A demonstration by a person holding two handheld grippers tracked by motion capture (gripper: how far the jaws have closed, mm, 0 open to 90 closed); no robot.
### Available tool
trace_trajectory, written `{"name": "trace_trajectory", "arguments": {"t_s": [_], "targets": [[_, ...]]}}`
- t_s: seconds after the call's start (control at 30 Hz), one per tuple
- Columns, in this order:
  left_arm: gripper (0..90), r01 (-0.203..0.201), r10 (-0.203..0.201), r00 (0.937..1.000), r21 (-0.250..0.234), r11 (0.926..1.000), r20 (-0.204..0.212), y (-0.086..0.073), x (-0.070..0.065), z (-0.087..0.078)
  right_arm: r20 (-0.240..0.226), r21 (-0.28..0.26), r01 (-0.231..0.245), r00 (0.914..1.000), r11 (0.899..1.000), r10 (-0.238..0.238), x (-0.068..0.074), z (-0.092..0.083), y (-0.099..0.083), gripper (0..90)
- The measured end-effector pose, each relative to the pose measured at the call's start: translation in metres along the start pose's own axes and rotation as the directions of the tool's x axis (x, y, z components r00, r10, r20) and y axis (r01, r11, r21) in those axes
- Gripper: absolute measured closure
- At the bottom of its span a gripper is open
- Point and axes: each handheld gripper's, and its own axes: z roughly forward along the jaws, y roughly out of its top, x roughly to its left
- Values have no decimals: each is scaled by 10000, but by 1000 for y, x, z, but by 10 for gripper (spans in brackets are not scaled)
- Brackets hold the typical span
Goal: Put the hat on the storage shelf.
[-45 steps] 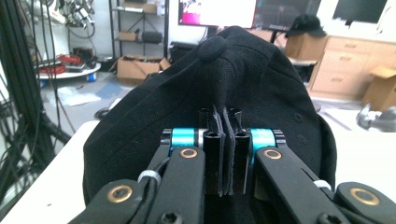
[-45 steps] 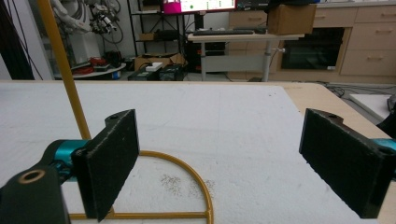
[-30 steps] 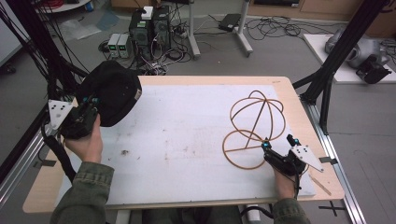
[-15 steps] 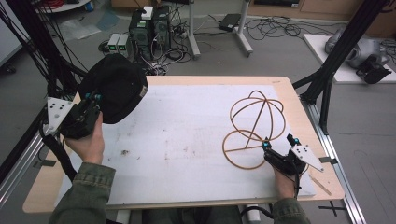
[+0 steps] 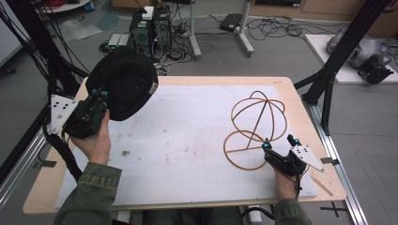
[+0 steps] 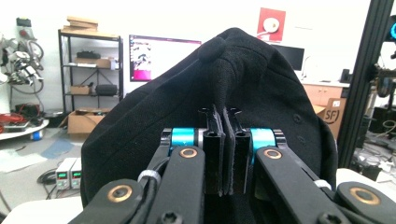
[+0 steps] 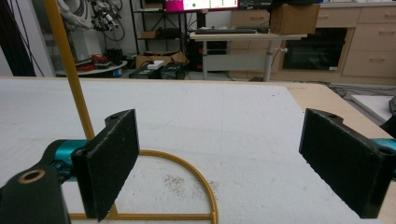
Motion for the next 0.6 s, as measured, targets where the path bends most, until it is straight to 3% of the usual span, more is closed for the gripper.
{"name": "trace_trajectory", "arguments": {"t_s": [0.17, 0.33, 0.6], "targets": [[875, 253, -244, 9990, -258, 9993, 375, 5, -8, 0, -21, 16, -26, 10000, 10000, 26, 1, 0, 0, 113], [875, 219, -182, 9963, -427, 9988, 843, 11, -21, 2, -8, 2, -58, 10000, 10000, 58, 1, 0, 0, 113], [875, 170, -81, 9855, -509, 9986, 1696, 16, -45, 8, -9, -42, -55, 10000, 10000, 55, 1, 0, 0, 113]]}}
